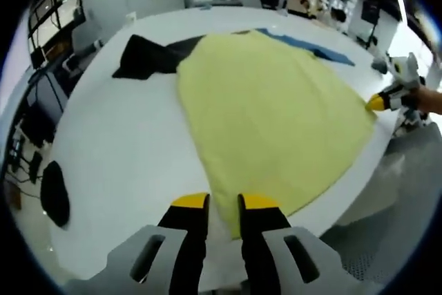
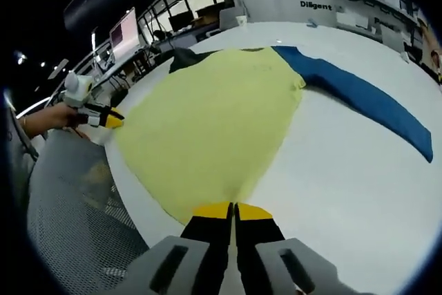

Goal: Fold the garment on the visible template until the final outline fits inside the template.

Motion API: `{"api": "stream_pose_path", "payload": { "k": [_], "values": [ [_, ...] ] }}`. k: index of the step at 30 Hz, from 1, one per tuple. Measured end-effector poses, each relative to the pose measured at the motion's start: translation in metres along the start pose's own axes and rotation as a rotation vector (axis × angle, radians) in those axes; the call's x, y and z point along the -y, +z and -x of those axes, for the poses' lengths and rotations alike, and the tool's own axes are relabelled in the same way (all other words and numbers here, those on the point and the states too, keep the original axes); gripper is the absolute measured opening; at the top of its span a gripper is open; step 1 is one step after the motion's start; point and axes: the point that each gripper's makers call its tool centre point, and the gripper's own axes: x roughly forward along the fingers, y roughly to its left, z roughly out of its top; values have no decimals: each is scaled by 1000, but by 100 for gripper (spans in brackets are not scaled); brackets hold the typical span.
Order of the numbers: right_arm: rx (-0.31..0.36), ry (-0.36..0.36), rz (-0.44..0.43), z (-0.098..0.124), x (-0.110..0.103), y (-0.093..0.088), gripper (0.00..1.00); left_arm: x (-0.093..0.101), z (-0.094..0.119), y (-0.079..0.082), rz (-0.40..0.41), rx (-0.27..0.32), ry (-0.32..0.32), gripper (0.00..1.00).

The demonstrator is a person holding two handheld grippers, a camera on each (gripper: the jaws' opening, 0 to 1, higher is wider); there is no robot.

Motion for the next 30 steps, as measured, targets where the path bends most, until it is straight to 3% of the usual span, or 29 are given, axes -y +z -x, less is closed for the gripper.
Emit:
{"api": "stream_pose_path", "payload": {
  "k": [5,7,12,15,16,20,21,26,28,30],
  "values": [
    [-4,-2,0,5,-5,1,0,1,-1,-1,-17,-14,-13,0],
    [-10,-10,-10,9,-6,-1,0,9,0,1,-18,-40,-56,0],
    [-16,-17,-29,14,0,-12,0,15,3,-5,-141,-106,-112,0],
    [-21,-17,-34,14,-2,-18,0,14,3,-9,-163,-119,-112,0],
    [-35,-12,-34,21,-18,-23,0,14,4,-10,-172,-125,-116,0],
    [-53,-11,-46,20,-20,-30,0,21,12,-14,-137,-140,-136,0],
    [-24,-11,-27,20,-20,-24,0,21,12,-14,-132,-137,-139,0],
    [-55,-7,14,19,-20,-24,0,20,15,-10,-134,-132,-142,4],
    [-61,-9,24,19,-18,-24,0,6,16,-13,-116,-149,-123,4],
    [-65,-23,14,19,-9,-28,0,-8,16,-10,-35,-115,-65,0]
  ]
}}
